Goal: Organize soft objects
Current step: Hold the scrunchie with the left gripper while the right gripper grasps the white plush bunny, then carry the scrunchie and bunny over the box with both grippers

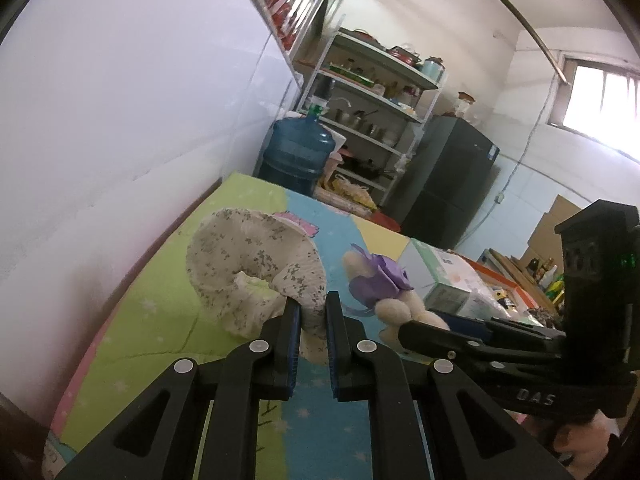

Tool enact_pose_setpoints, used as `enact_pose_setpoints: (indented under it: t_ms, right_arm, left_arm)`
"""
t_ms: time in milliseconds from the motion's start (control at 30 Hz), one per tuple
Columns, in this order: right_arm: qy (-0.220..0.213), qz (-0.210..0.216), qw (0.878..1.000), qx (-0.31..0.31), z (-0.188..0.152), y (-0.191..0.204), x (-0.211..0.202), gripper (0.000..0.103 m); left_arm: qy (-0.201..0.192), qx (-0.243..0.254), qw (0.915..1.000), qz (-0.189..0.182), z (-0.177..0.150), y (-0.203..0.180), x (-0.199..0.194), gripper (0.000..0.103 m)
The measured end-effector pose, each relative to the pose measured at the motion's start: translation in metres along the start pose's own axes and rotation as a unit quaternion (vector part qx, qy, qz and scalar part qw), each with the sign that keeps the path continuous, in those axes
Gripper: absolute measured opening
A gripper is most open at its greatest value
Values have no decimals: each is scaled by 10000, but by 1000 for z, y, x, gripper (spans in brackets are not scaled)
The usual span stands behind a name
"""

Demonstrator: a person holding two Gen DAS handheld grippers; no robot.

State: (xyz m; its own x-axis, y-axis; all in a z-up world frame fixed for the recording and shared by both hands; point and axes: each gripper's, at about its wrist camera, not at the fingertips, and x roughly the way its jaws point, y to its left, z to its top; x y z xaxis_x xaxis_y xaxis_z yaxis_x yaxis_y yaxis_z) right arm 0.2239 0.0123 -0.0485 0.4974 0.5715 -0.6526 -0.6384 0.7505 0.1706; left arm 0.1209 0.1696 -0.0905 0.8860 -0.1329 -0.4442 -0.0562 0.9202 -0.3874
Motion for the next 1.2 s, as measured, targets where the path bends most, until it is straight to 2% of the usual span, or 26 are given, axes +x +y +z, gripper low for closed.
enact_pose_setpoints:
  t_ms: [333, 800, 1200]
  right_arm:
    - [-314, 310, 9990, 96, -19, 10, -52, 40]
    - [-565, -115, 9975, 420, -63, -13, -117, 40]
    - [-921, -566, 9907, 825, -100, -43, -175, 41]
  left_arm:
    - [-95, 288, 9993, -231, -3, -26, -26, 11]
    - [68, 827, 9940, -715, -21, -87, -45, 11]
    - [220, 1267, 9855, -1104, -40, -145, -52, 11]
